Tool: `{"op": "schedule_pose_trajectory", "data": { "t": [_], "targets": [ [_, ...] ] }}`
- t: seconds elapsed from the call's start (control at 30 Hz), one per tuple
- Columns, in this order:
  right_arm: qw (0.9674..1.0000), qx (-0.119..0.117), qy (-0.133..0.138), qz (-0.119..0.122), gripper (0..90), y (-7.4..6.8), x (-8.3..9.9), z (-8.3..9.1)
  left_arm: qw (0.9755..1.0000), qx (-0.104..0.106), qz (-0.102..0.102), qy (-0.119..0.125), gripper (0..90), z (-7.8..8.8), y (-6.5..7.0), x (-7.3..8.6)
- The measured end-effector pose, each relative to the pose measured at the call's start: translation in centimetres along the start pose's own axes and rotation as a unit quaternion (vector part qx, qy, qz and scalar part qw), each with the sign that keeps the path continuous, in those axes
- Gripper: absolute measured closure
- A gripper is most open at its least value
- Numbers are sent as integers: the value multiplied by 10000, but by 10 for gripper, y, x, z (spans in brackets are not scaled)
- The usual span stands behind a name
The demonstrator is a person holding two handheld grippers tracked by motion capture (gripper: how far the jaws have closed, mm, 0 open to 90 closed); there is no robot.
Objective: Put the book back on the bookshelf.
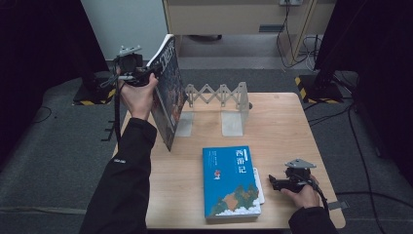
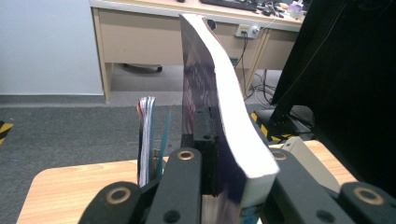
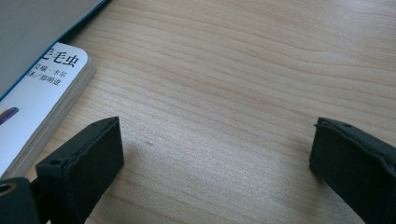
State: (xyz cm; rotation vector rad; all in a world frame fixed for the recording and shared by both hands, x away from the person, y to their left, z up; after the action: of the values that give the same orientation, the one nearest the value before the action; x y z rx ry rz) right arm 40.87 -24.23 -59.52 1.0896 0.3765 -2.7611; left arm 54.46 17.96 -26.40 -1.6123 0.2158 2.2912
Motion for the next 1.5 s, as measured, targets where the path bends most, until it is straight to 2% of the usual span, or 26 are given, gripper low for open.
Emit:
{"op": "schedule_pose_trajectory", "data": {
  "t": [0.07, 0.27, 0.57, 0.83, 1.03, 1.2, 1.4, 1.5],
  "targets": [
    [10000, 0, -1, 0, 32, 0, 0, 0, 10000, -40, -37, -64, 822, -6, 1, 4],
    [10000, 1, 0, -1, 32, 0, 0, 0, 9998, -105, 19, -151, 822, -18, 0, 15],
    [10000, 1, 0, -1, 32, 0, 0, 0, 9991, -225, -131, -346, 821, -34, 3, 35],
    [10000, -1, -1, -3, 32, 0, 0, 0, 9984, -290, -274, -391, 821, -38, 9, 38],
    [10000, -4, -6, -12, 32, 0, 0, 0, 9984, -316, -223, -407, 821, -40, 8, 45],
    [10000, -6, -15, -22, 32, 0, 0, 0, 9974, -384, -375, -485, 821, -42, 10, 55],
    [10000, 0, -7, -21, 32, 0, 0, 0, 9969, -457, -398, -499, 821, -44, 9, 63],
    [10000, 1, -13, -7, 32, 0, 0, 0, 9955, -583, -534, -513, 821, -46, 9, 67]
  ]
}}
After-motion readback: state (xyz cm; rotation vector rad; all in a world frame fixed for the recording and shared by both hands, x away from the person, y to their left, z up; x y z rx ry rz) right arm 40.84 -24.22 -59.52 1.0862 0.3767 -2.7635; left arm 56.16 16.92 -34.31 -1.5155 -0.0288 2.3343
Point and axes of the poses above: each handheld gripper's, and its own axes: z roughly backward along the jaws, x roughly out of its underside, y roughly to its right, the point moved 8 cm from there along -z, roughly forward along the jaws, and after that the axes turned 14 degrees about -z, right-handed, at the moved point
